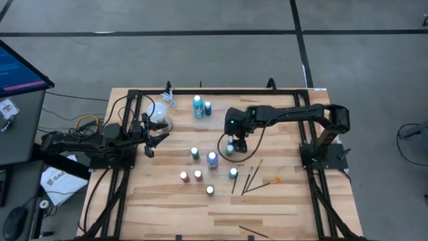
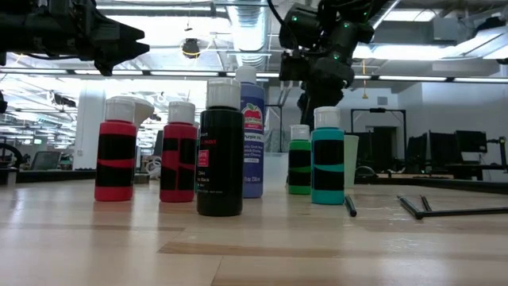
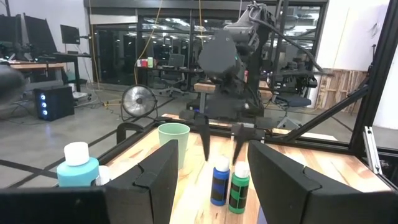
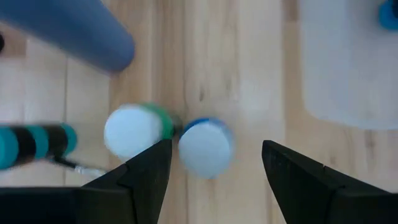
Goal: Pick & Place Paint Supplies
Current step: Put the small dark blue paint bottle into the bin
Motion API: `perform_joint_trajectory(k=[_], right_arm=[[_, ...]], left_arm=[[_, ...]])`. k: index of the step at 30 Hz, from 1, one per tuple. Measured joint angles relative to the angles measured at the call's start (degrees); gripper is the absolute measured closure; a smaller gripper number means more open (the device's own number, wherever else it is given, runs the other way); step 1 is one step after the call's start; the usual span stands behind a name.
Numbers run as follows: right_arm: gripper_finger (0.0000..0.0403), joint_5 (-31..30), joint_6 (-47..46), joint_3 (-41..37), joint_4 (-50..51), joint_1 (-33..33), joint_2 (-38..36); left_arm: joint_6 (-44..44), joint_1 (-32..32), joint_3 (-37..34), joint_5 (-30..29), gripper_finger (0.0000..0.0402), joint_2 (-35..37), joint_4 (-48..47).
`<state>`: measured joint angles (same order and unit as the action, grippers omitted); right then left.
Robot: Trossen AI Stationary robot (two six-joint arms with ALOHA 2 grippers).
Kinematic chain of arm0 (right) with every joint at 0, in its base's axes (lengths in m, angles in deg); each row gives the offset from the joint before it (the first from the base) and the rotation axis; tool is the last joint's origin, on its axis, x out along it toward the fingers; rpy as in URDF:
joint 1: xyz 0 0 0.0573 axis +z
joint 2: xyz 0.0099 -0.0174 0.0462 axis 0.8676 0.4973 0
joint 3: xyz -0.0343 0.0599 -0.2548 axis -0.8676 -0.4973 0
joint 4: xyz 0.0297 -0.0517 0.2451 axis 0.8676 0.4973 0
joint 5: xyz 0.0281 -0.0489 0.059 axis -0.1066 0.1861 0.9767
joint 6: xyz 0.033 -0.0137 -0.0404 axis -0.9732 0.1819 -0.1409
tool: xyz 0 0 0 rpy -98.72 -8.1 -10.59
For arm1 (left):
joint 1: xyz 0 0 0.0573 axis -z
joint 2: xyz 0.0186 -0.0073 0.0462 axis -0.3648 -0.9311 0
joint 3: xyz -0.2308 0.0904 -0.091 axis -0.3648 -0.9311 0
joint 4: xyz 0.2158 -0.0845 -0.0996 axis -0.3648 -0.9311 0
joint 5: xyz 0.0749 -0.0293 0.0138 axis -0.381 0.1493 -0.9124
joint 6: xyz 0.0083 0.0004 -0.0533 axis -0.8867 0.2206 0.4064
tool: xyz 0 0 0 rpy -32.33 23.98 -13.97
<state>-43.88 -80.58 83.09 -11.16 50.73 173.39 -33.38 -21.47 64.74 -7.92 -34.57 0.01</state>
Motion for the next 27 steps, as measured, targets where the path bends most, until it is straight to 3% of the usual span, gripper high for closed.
perform_joint_trajectory(k=[14,22,27], right_arm=[[0.0176,0.21,0.90,0.09,-1.19,-0.31,3.02],[0.0225,-0.07,0.90,0.11,-1.95,-0.42,2.48],[0.0286,-0.47,1.53,0.15,-2.48,-0.42,2.46]], left_arm=[[0.00,0.01,0.00,0.00,0.0225,0.00,0.02],[0.00,0.00,0.00,0.00,0.0225,0.00,0.02],[0.00,0.00,0.00,0.00,0.0225,-0.01,0.02]])
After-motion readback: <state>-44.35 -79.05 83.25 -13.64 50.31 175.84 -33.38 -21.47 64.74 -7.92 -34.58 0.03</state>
